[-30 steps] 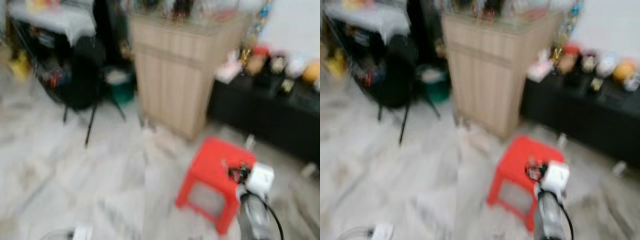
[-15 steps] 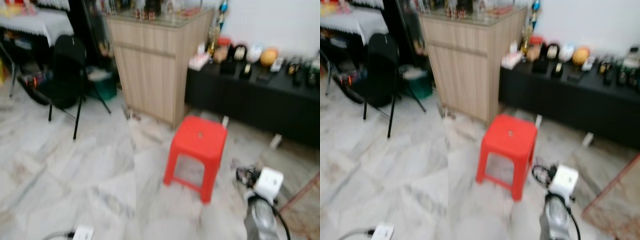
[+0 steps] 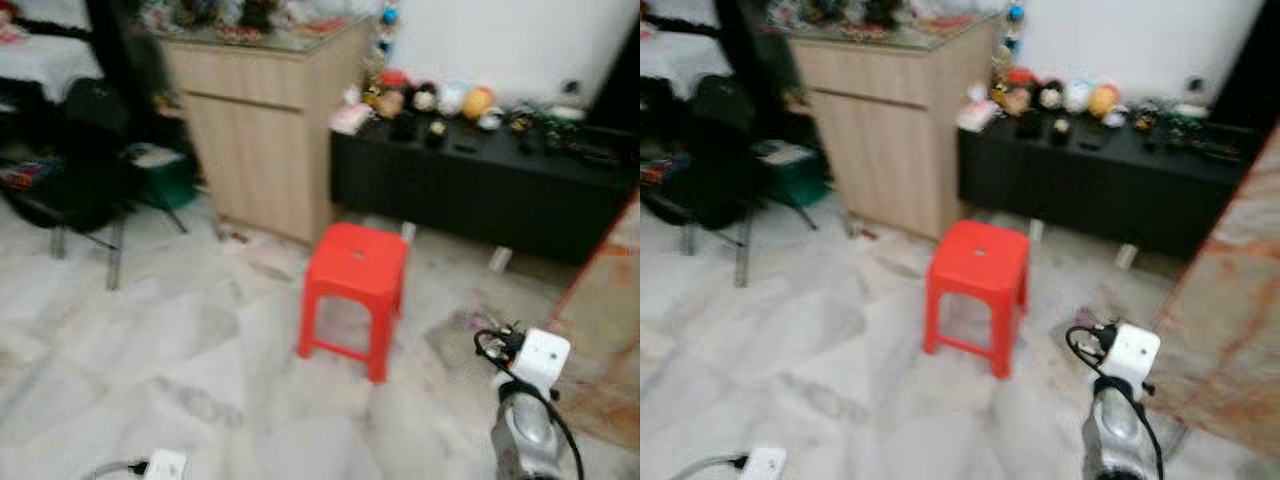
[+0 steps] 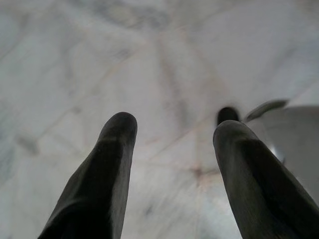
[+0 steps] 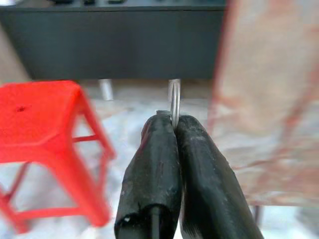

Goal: Hang keys on a hook

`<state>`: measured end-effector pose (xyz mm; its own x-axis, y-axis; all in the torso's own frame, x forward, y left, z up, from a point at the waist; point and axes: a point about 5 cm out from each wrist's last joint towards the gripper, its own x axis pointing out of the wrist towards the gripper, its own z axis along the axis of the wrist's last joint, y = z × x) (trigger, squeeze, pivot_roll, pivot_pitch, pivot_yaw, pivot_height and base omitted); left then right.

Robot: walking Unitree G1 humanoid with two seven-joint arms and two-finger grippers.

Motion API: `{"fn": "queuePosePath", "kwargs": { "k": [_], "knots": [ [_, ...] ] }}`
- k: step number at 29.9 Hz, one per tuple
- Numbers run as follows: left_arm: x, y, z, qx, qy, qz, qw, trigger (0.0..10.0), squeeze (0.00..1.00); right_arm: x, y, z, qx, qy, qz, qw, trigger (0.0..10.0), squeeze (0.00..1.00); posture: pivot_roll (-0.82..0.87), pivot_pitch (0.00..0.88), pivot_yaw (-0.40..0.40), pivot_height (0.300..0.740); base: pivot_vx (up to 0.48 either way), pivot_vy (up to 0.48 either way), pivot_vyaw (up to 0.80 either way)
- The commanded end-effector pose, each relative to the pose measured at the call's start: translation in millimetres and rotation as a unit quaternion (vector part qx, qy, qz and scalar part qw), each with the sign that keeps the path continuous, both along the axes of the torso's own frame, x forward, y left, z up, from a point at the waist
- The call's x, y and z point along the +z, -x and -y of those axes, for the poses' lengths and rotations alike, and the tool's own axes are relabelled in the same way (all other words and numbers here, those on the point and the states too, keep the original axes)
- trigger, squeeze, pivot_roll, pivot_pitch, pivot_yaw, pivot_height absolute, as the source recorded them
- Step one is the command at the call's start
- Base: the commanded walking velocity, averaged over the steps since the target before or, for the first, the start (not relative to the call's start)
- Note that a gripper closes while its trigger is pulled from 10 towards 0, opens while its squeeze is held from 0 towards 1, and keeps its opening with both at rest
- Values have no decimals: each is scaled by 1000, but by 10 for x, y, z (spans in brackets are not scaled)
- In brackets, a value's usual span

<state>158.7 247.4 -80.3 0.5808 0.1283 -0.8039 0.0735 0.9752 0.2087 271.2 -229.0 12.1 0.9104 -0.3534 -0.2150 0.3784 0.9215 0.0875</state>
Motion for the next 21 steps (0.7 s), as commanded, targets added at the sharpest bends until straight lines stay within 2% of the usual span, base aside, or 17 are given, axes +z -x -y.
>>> {"fn": "queuePosePath", "kwargs": {
  "k": [1,12,15,18,21],
  "knots": [
    [-19,46,-1,5,1,-4,1000,10000,0,48,-41,-3,4,1,10,1000,10000,0,39,0,-53,740,0,0,-800],
    [-17,29,12,15,2,-2,1000,10000,0,190,-150,72,5,14,30,999,10000,0,24,0,-58,740,0,0,-800],
    [-7,-7,13,12,-2,-3,1000,10000,0,272,-233,75,12,19,39,999,10000,0,24,0,-53,740,0,0,0],
    [-7,-9,16,11,-3,-4,1000,10000,0,275,-242,78,12,21,36,999,10000,0,21,0,-51,740,0,0,0],
    [-18,15,13,15,-7,-8,1000,10000,0,333,-258,150,3,25,45,999,10000,0,13,0,-48,740,0,0,0]
  ]
}}
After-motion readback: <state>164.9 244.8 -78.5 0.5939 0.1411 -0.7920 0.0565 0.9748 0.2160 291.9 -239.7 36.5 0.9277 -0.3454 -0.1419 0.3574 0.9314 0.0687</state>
